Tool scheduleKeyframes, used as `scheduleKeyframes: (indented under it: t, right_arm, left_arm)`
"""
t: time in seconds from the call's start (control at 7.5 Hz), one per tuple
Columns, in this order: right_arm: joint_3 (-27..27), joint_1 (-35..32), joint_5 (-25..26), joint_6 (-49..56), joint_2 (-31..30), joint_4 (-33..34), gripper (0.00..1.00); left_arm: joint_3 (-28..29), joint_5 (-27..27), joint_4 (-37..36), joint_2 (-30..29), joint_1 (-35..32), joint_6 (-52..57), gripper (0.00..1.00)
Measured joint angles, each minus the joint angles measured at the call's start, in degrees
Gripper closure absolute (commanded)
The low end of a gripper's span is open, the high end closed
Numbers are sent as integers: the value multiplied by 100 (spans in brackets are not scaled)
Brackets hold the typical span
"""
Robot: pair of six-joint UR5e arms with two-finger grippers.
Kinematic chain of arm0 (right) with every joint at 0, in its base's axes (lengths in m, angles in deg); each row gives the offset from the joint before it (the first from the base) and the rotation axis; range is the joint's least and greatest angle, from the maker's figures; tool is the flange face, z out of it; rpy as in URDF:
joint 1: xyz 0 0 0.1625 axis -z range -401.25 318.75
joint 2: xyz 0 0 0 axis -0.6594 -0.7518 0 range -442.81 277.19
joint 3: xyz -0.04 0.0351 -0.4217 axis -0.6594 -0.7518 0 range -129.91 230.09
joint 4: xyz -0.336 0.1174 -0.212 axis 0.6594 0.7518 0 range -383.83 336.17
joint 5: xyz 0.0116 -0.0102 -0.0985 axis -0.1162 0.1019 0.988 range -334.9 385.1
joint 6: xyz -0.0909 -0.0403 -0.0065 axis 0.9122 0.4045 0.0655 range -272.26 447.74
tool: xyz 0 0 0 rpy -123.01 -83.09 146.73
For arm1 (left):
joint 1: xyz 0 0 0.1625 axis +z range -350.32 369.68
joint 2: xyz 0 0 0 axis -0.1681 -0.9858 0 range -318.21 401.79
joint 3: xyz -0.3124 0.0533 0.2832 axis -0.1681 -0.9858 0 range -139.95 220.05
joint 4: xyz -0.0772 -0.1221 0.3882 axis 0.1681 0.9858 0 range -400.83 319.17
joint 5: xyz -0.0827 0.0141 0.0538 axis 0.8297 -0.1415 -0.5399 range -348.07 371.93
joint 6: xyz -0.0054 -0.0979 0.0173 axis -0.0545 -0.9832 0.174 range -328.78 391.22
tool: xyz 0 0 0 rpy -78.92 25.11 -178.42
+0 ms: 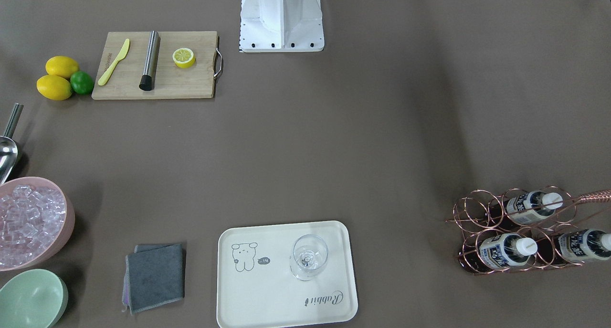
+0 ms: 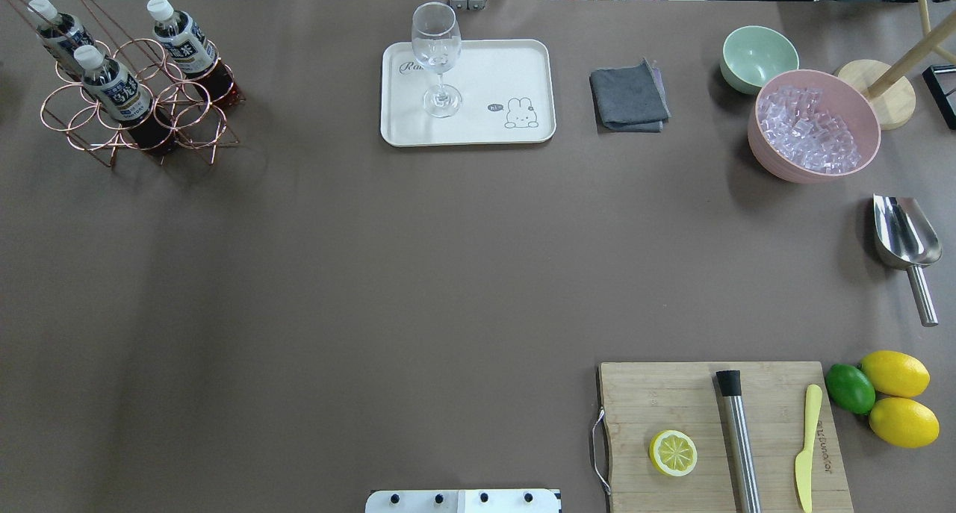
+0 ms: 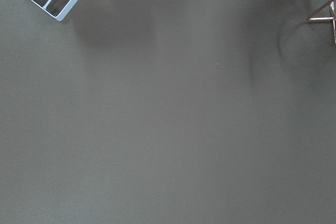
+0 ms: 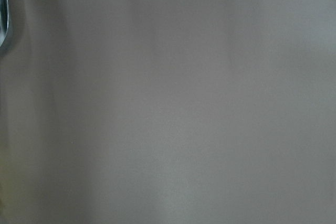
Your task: Take tea from basket to plate
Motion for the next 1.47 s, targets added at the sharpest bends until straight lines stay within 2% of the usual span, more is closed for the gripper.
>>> scheduleKeyframes:
  t: [1.47]
  right_arm:
    - [-2,0,0,2,-29,3,0]
  left_arm:
    - [-147,12,-19,69,-9,-12,1]
